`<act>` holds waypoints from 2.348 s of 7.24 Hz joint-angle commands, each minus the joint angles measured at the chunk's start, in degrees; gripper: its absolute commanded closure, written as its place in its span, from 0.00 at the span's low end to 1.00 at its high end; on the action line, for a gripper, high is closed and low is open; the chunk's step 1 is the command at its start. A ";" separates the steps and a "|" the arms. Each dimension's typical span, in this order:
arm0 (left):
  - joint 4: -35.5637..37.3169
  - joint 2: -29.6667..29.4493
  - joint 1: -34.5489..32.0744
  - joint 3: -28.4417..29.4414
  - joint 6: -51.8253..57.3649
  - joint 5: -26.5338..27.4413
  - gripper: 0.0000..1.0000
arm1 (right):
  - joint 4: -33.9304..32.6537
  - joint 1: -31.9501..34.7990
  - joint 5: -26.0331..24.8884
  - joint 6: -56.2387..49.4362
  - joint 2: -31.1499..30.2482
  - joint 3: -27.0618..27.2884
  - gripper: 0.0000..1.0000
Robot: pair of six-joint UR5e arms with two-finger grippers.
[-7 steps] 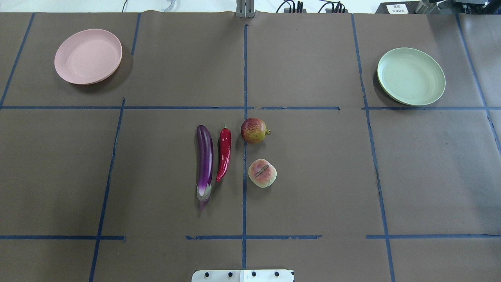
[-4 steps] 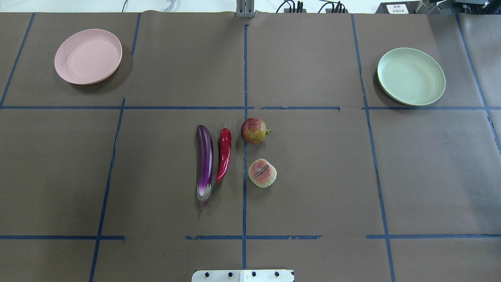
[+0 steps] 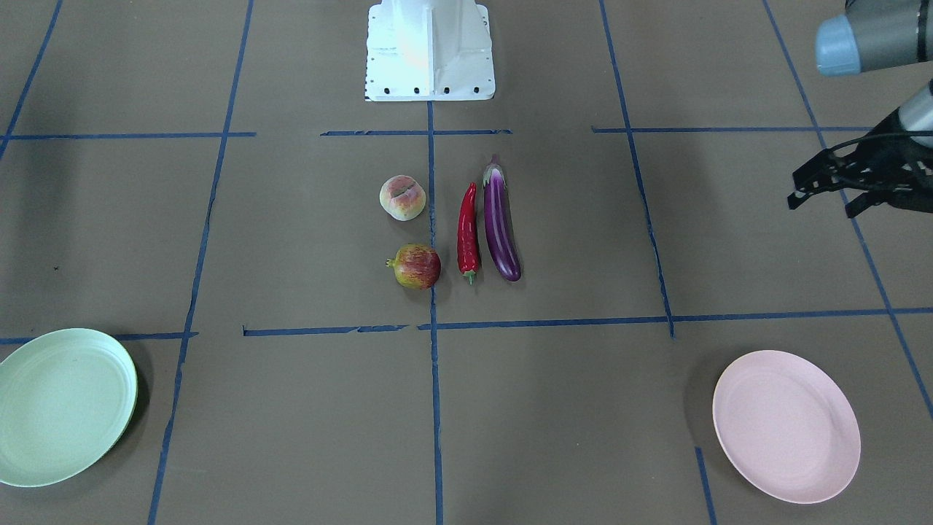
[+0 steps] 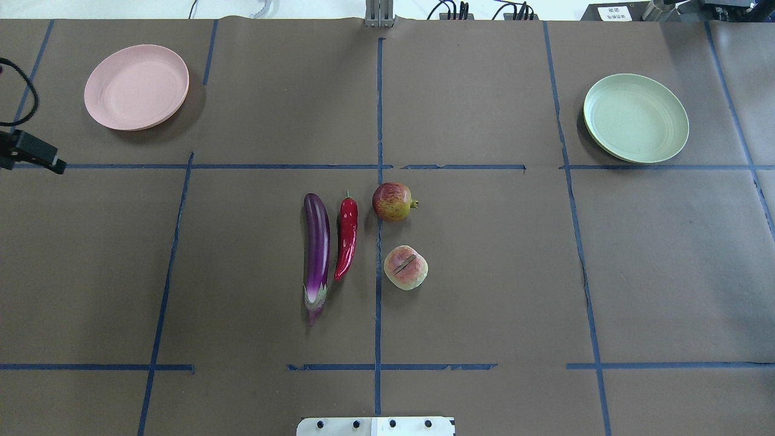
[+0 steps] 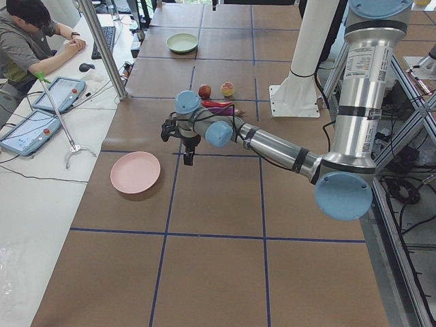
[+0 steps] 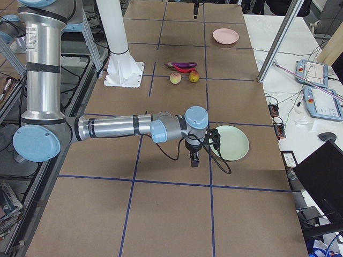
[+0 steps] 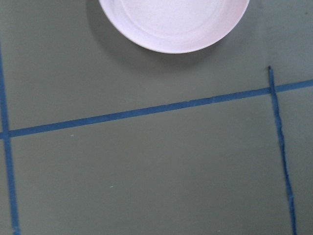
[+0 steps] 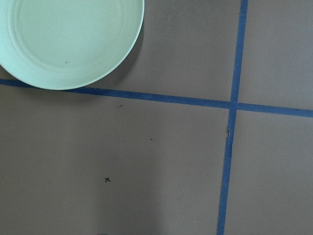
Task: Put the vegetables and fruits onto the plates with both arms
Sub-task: 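Move the left gripper down over the purple eggplant and close on it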
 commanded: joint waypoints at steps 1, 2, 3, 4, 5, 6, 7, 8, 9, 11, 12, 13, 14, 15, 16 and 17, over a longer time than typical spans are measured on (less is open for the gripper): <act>0.37 -9.89 13.15 0.22 -19.83 6.45 0.00 | 0.00 -0.04 -0.06 0.06 0.04 0.08 0.00; 0.63 -13.16 18.34 0.74 -26.09 8.31 0.00 | 0.00 -0.04 -0.06 0.06 0.04 0.08 0.00; 0.81 -17.02 21.61 1.71 -31.29 11.03 0.00 | 0.00 -0.13 -0.06 0.23 0.04 0.08 0.00; 0.81 -19.23 24.95 2.59 -35.52 13.32 0.00 | 0.00 -0.13 -0.06 0.23 0.04 0.08 0.00; 1.42 -21.95 27.95 4.60 -39.04 16.47 0.00 | 0.00 -0.21 -0.06 0.23 0.04 -0.01 0.00; 2.47 -23.63 29.02 5.31 -40.12 18.33 0.00 | 0.00 -0.21 -0.06 0.23 0.04 0.07 0.00; 2.57 -23.13 28.86 4.88 -40.04 18.26 0.00 | -0.09 -0.22 -0.06 0.23 0.04 -0.01 0.00; 4.40 -23.04 28.94 4.97 -39.61 18.44 0.00 | 0.00 -0.22 -0.06 0.32 0.04 -0.01 0.00; 4.68 -23.30 29.20 5.49 -39.69 18.61 0.00 | 0.00 -0.22 -0.06 0.32 0.04 -0.01 0.00; 4.51 -26.70 31.92 10.30 -40.13 22.90 0.00 | 0.00 -0.22 -0.06 0.32 0.04 -0.01 0.00; 4.16 -28.47 32.02 13.20 -40.13 22.92 0.00 | 0.00 -0.22 -0.06 0.32 0.04 -0.01 0.00; 3.98 -28.74 32.19 14.36 -40.04 22.92 0.00 | 0.00 -0.22 -0.06 0.32 0.04 -0.01 0.00; 3.98 -28.75 32.19 14.55 -39.52 22.92 0.11 | 0.00 -0.22 -0.06 0.32 0.04 0.07 0.00; 3.98 -28.75 32.19 14.72 -39.43 22.92 0.33 | 0.00 -0.22 -0.06 0.32 0.04 -0.01 0.00; 3.89 -28.83 32.19 15.33 -39.34 22.92 0.37 | 0.00 -0.22 -0.06 0.32 0.04 -0.01 0.00; 3.89 -28.75 32.46 15.43 -39.34 22.92 0.37 | 0.00 -0.22 -0.06 0.32 0.04 0.07 0.00</act>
